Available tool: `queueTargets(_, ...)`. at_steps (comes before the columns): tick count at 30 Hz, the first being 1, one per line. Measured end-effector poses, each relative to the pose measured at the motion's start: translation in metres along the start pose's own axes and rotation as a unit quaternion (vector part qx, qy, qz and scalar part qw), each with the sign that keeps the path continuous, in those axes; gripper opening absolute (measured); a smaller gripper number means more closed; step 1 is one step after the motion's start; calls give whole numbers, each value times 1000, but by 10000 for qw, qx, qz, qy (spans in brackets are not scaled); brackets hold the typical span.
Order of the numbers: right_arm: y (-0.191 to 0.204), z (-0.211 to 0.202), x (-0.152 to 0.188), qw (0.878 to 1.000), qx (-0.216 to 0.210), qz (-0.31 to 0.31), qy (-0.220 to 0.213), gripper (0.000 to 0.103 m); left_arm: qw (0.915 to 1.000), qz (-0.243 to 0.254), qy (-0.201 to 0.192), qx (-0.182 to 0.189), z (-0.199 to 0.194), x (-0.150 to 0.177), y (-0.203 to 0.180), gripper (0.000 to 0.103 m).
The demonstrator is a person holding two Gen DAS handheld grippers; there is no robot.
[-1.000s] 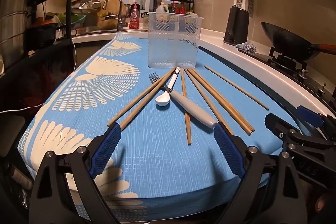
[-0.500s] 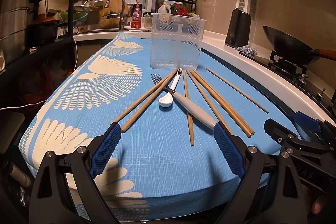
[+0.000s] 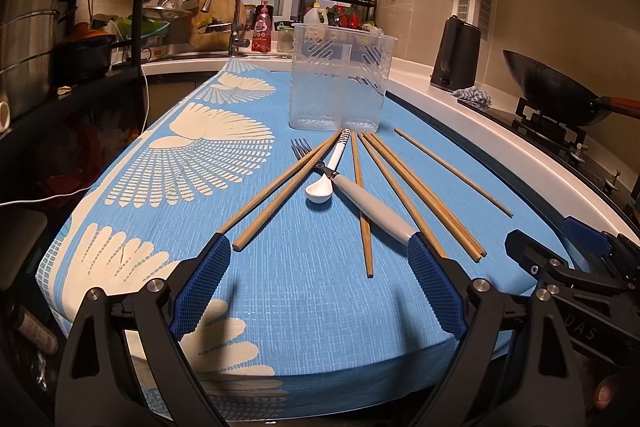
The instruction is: Organize utensils
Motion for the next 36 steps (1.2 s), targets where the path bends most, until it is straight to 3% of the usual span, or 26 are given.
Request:
queueTargets(31,2,0,0,10000,16,6,-18,82,10000,5,-2,12,0,0,-3,87)
queueTargets(36,1,0,0,10000,28,0,-31,66,9999,-11,82,72,1,0,-5,82)
Point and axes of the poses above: each gripper's, at about its wrist camera, not at the fingertips, and z roughly the way its jaws point, y to its left, x to its underside, the point moved 2 cm from there along z, roughly the way its jaws point, and after that the axes turned 4 degrees about -z, right-handed, at the moved point
